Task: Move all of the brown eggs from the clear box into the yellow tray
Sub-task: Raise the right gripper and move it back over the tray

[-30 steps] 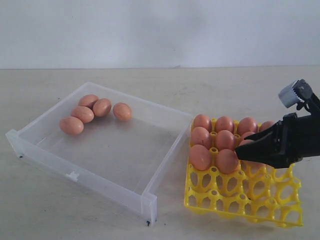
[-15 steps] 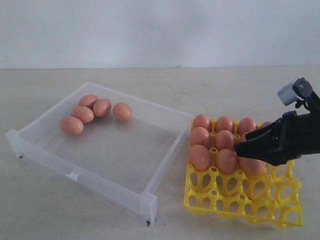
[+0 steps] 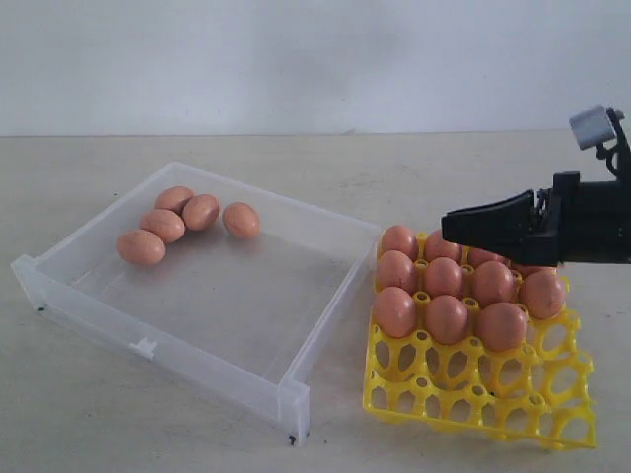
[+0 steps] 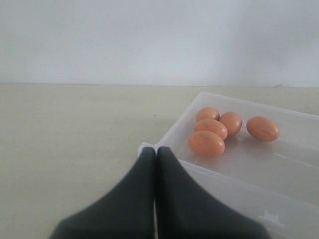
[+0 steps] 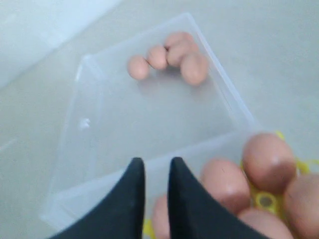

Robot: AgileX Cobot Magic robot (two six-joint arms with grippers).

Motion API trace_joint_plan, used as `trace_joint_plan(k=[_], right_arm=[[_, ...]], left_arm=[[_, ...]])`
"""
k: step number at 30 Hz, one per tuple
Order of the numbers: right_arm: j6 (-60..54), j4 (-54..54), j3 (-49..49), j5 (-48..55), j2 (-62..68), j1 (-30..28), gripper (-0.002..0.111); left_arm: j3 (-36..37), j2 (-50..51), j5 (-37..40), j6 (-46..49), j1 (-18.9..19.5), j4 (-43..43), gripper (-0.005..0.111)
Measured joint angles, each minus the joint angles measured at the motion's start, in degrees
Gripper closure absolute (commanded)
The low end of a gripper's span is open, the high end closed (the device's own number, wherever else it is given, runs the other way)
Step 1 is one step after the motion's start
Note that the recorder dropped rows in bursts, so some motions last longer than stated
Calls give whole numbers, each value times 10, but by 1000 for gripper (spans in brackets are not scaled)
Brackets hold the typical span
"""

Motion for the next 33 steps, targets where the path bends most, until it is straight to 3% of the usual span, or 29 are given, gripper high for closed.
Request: trace_joint_plan(k=[2,6,8,12,17,21,24,28,33], right_arm=[[3,7,-24,-12,-8,29,108],[-7,9,-73,-13,-69,140,108],[-10,9,-94,33,-95,195,108],[-16,12,-141,269,-126,320,108],[-9,64,-209,674,-106,458,108],[-47,192,-271,784,-57,486,109],[-242,420,-330,838,-10,488,109],[-546,642,-464,1023,75,489,109],[-653,757,-621,1140,162,489,109]], left_arm=[[0,0,0,0,0,0,111],[0,0,0,0,0,0,111],[0,0,0,0,0,0,111],[0,0,0,0,0,0,111],[0,0,0,0,0,0,111],[0,0,0,0,0,0,111],[0,0,0,0,0,0,111],[0,0,0,0,0,0,111],[0,0,0,0,0,0,111]])
